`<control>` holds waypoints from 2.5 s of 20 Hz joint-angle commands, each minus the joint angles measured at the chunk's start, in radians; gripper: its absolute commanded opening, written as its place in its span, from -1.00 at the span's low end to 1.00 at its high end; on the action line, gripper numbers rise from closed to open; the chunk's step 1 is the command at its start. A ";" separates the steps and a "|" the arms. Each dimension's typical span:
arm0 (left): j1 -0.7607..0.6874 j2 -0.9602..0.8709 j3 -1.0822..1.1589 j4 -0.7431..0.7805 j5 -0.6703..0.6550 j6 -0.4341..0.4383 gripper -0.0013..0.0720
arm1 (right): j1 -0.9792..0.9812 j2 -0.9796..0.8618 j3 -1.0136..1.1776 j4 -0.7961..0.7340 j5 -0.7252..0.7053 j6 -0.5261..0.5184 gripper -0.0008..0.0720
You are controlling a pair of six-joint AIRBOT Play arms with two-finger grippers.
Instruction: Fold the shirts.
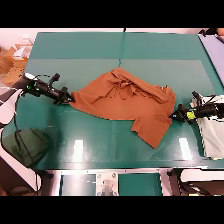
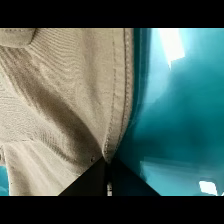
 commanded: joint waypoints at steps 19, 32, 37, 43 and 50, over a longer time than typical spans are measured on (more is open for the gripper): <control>0.001 0.394 0.212 -0.136 -0.123 0.061 -0.91 | -0.001 0.253 0.346 0.540 0.088 -0.129 -0.94; 0.001 1.243 0.560 0.095 0.520 0.007 -0.91 | -0.201 0.844 0.909 0.504 -0.416 -0.115 -0.94; 0.001 1.221 0.485 0.285 0.389 -0.152 -0.91 | -0.199 0.851 0.857 0.481 -0.387 -0.114 -0.94; 0.000 1.060 0.163 0.129 0.215 -0.135 -0.91 | -0.105 0.832 0.464 0.540 -0.278 -0.128 -0.94; 0.000 0.626 -0.182 -0.121 0.489 0.185 -0.91 | 0.210 0.447 0.042 0.541 -0.663 -0.288 -0.94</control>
